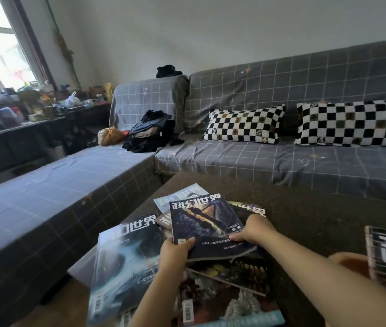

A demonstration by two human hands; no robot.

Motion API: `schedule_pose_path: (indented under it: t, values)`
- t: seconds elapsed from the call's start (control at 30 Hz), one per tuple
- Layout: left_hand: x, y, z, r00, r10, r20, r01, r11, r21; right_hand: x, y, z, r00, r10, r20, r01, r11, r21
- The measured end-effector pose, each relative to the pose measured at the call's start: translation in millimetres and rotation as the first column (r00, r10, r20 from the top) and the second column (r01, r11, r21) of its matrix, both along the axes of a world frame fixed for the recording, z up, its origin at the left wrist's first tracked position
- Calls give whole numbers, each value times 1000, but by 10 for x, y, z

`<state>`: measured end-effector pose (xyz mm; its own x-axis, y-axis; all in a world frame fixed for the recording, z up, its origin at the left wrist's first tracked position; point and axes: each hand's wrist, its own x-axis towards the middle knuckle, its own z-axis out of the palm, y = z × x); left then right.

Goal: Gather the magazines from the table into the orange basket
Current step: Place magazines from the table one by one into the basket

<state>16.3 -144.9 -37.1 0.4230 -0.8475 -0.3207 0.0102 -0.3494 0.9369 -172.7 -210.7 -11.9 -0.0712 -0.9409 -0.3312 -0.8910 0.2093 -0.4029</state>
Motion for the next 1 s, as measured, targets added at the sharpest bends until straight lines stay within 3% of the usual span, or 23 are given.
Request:
schedule_pose_path:
  t: [0.17,0.27,0.37,0.6,0.7,0.87,1.0]
  values:
    - [159,590,58,990,-114,-81,103,987,-127,-54,655,84,948,-95,303,94,995,20]
    - [228,926,131,978,-142,-153,102,965,-240,-40,1068,147,772,-210,599,223,973,53]
    - [222,1215,275,965,-191,-178,121,931,-345,-81,1493,288,613,-215,760,310,951,18]
    - [-140,1701,681,928,-338,-160,224,845,-485,-494,2362,705,444,-64,894,372,921,-119]
    - [-444,1804,756,901,-408,-148,285,813,-507,-806,2629,768,427,-48,903,412,899,-147]
    - [-1030,1876,688,852,-507,-132,391,783,-485,-1350,2972,650,472,-115,874,535,825,-180]
    - [-1510,1914,510,800,-588,-120,494,758,-426,-1761,3211,542,340,-182,923,643,761,-87]
